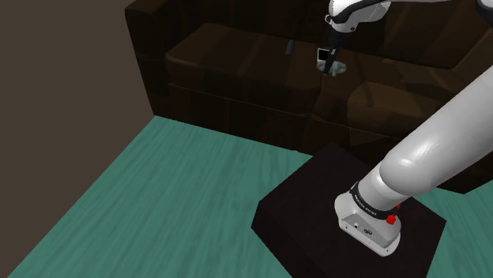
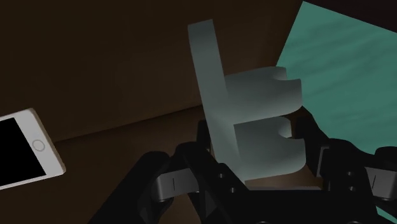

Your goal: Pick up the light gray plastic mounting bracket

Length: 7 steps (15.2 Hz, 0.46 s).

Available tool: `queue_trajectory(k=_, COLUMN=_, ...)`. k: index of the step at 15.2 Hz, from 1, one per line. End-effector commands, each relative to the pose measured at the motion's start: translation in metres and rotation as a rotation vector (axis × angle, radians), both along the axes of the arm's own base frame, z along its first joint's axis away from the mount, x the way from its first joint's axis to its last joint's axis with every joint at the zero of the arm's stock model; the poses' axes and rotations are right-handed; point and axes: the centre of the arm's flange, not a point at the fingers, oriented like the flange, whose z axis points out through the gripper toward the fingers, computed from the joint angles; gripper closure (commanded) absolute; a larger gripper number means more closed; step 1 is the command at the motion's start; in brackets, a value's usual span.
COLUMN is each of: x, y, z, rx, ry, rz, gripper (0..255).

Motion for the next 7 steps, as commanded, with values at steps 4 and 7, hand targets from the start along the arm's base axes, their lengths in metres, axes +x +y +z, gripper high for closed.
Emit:
queue_trajectory(k=4, x=0.0, y=0.001, z=0.027, rx=0.0, ry=0.0, rz=0.0, gripper=255)
queue_trajectory(k=7, x=0.0, y=0.001, z=0.033, rx=0.0, ry=0.0, rz=0.0, gripper=255)
